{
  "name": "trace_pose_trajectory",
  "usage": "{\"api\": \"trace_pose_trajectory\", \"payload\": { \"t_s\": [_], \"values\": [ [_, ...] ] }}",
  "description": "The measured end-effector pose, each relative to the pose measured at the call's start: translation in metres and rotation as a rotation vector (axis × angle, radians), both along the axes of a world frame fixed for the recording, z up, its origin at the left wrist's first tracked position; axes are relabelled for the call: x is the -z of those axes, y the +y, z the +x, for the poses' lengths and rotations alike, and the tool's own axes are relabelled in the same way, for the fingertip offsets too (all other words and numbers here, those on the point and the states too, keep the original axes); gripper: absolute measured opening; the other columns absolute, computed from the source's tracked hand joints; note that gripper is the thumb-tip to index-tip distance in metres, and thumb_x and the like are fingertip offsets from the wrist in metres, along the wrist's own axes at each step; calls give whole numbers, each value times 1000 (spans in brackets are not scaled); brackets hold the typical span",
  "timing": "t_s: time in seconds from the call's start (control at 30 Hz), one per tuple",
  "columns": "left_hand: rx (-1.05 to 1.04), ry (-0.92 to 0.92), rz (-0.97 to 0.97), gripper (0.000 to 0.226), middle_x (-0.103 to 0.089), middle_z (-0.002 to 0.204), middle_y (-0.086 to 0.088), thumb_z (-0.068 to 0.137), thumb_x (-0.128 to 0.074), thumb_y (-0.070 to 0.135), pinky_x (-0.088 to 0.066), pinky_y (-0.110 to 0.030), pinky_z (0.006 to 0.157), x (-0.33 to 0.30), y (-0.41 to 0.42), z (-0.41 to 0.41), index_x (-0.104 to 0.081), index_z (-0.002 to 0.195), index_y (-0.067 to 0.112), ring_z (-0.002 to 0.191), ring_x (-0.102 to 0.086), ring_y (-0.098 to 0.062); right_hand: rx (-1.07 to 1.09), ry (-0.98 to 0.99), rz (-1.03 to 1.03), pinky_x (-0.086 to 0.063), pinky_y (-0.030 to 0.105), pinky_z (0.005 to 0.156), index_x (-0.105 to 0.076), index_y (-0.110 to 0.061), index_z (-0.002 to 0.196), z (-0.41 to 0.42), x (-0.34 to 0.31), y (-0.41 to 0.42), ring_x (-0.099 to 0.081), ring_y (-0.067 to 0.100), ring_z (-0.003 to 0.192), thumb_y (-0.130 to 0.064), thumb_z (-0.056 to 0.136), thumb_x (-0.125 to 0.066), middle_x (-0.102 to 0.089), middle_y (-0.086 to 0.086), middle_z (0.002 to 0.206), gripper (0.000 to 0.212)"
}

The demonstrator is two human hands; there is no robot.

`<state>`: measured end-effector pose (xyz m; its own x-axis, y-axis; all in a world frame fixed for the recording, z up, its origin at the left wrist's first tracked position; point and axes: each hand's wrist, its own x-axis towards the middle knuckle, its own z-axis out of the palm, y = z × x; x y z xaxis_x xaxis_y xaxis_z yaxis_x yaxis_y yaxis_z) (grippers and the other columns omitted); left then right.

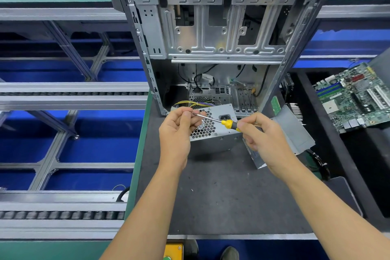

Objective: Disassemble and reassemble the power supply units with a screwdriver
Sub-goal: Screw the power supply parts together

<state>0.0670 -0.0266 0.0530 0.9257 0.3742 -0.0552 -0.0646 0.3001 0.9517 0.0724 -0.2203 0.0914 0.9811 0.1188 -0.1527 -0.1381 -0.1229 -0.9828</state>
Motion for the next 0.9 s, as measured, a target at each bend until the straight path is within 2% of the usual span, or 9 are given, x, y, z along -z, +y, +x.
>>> {"api": "trace_pose_trajectory", "payload": {
  "t_s": [0.27, 0.5, 0.6, 0.7, 0.83, 0.9],
  "values": [
    [29, 15, 34, 20, -77, 85, -4, 106, -45, 8, -57, -24, 76, -4, -1, -1, -65, 100, 10, 81, -72, -14, 8, 38, 50, -28, 16, 44, -63, -17, 78, -1, -1, 2, -34, 9, 49, -14, 92, -65, -45, -7, 54, 14],
    [33, 28, 33, 19, -77, 86, -6, 105, -46, 8, -56, -24, 74, -5, 0, -2, -64, 101, 9, 77, -70, -13, -11, 124, 159, -22, 25, 47, -68, -28, 68, -1, 0, 5, -29, 12, 47, -23, 93, -66, -43, 0, 58, 25],
    [41, 37, 25, 20, -76, 85, -5, 105, -46, 8, -56, -23, 75, -6, 1, -2, -65, 101, 9, 76, -70, -12, -23, 225, 244, -30, 21, 43, -69, -25, 67, 1, 0, 4, -36, 14, 45, -32, 86, -72, -50, 4, 59, 21],
    [68, 38, 23, 20, -76, 82, -5, 105, -45, 6, -56, -22, 75, -6, 0, -2, -64, 101, 9, 75, -70, -11, 40, 339, 431, -41, 18, 42, -74, -21, 68, 4, 0, 4, -50, 12, 46, -37, 72, -78, -59, 4, 62, 17],
    [63, 29, -11, 19, -77, 85, -8, 105, -45, 5, -56, -22, 75, -9, 0, -2, -63, 100, 8, 80, -73, -14, 140, 435, 688, -47, 15, 46, -77, -16, 66, 6, 3, 14, -62, 7, 57, -23, 76, -77, -64, 2, 67, 12],
    [59, 23, -24, 19, -77, 87, -10, 104, -45, 4, -56, -22, 76, -9, -1, -2, -63, 100, 7, 83, -73, -16, 170, 438, 736, -49, 16, 50, -78, -15, 66, 5, 5, 20, -64, 8, 62, -18, 78, -75, -66, 3, 72, 12]
  ]
}}
